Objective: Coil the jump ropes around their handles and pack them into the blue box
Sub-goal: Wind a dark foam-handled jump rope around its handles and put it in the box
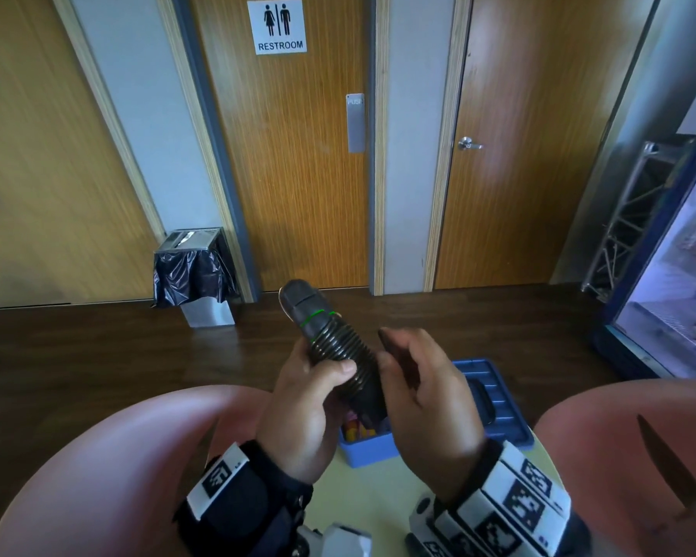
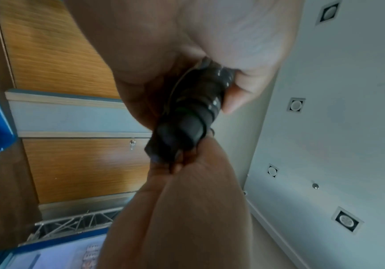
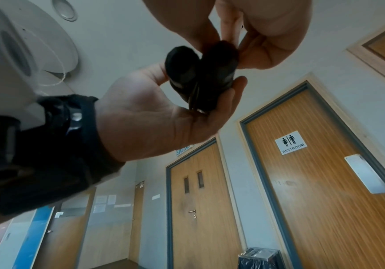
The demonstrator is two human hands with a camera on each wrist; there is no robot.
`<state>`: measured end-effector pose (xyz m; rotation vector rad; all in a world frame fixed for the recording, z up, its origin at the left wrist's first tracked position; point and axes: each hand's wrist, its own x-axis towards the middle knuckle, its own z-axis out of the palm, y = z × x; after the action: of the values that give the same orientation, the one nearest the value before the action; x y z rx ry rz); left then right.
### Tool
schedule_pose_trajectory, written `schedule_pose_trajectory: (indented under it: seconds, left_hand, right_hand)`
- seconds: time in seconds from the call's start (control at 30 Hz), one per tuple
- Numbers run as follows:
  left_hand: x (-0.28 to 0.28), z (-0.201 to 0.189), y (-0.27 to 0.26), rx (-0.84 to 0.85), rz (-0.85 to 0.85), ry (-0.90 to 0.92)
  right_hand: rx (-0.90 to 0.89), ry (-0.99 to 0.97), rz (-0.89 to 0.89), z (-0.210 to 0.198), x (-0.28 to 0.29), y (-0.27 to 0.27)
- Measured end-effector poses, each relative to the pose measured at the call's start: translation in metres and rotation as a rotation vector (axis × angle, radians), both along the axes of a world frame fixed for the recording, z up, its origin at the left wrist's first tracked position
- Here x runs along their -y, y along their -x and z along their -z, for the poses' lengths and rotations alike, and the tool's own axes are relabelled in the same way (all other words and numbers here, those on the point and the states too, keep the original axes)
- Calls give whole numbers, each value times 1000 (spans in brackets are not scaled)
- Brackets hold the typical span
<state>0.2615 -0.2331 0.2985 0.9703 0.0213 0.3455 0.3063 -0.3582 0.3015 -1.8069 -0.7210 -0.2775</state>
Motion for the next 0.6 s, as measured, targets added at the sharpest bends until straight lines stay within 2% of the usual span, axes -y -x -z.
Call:
schedule_pose_trajectory:
  seconds: [0.13, 0.3, 0.43, 0.6]
  left_hand:
    - [6, 2, 0, -20, -103, 49]
    - [10, -3, 6, 2, -217, 22]
    - [15, -8, 10, 36, -180, 33]
    - [20, -9, 13, 14, -75, 31]
  right_hand:
    - [115, 28, -40, -2, 0, 7]
    - [185, -50, -18, -7, 4, 18]
    - [213, -89, -1, -7, 10, 23]
    - [337, 76, 32, -13, 19, 25]
